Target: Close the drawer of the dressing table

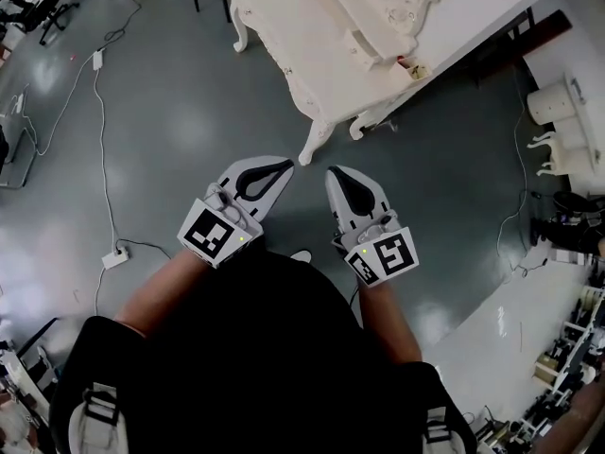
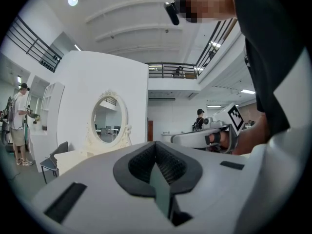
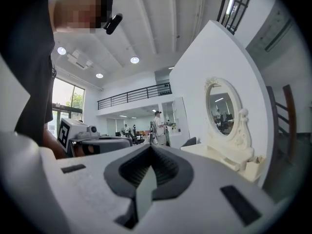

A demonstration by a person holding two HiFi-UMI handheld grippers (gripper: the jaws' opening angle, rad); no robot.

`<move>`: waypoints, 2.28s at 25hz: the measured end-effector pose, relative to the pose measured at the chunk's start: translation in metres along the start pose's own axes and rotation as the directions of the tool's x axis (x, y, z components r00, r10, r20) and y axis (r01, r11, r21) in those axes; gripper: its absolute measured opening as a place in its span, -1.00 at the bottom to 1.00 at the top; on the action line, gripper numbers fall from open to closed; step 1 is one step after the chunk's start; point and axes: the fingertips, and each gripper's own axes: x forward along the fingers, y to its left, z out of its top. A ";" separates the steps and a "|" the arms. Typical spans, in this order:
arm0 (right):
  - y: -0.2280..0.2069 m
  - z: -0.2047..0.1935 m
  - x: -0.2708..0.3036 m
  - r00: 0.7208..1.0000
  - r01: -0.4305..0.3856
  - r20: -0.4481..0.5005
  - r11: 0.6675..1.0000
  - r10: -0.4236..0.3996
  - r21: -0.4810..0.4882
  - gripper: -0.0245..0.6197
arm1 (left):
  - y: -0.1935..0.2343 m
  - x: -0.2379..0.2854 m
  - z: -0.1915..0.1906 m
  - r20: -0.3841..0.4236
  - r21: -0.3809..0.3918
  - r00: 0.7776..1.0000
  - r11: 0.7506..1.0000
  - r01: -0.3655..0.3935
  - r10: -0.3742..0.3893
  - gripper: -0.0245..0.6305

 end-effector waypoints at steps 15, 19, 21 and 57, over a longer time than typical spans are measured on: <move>0.025 0.006 0.124 0.998 0.054 -0.017 0.998 -0.054 -0.011 -0.92 | 0.124 -0.034 0.000 0.012 -0.005 0.999 0.999 0.046 -0.046 -0.94; 0.026 0.009 0.145 0.996 0.083 -0.016 0.996 -0.083 -0.017 -0.92 | 0.148 -0.043 0.001 0.025 -0.012 0.998 0.999 0.053 -0.053 -0.94; 0.022 0.009 0.152 0.996 0.092 -0.018 0.996 -0.092 -0.012 -0.92 | 0.156 -0.041 0.001 0.028 -0.015 0.998 0.999 0.051 -0.051 -0.94; -0.229 0.040 0.233 0.994 0.105 0.015 0.994 -0.105 -0.010 -0.92 | 0.263 0.201 0.009 -0.041 0.024 0.995 0.996 0.086 -0.085 -0.94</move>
